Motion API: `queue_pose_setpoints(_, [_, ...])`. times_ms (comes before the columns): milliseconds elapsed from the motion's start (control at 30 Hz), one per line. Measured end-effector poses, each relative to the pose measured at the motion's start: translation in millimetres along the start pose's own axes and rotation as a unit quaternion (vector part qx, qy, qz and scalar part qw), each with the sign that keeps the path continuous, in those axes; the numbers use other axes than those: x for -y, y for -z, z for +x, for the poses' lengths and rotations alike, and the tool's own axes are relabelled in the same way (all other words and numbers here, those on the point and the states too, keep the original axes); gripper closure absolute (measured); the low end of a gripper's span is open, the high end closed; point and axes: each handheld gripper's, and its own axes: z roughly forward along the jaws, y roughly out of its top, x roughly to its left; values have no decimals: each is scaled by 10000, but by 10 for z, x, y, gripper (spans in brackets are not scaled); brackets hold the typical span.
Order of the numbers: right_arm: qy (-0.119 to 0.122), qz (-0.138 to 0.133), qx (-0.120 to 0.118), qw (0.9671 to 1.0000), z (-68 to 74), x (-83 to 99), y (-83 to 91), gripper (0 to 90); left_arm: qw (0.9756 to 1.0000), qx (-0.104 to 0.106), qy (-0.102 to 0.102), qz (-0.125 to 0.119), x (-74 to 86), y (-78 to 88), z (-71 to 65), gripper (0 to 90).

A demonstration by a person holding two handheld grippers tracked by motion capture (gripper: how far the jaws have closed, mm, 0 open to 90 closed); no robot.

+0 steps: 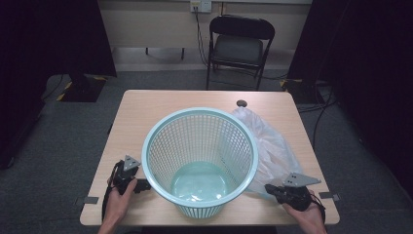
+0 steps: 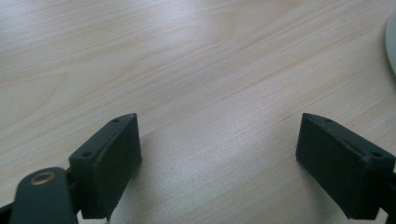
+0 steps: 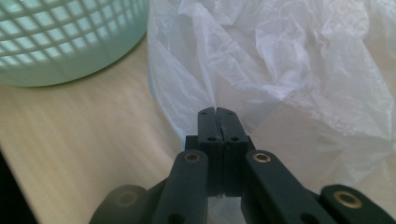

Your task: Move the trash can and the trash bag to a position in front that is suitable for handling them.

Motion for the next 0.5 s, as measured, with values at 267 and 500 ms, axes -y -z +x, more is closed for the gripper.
queue_pose_setpoints(267, [-110, -596, 168, 9980, 47, -202, 233, 411, 10000, -15, 22, 3, -6, -12, 3, 117])
queue_pose_setpoints(500, [-81, -563, 235, 9981, -210, -574, 24, 231, 10000, -30, 5, 40, -14, -17, 7, 106])
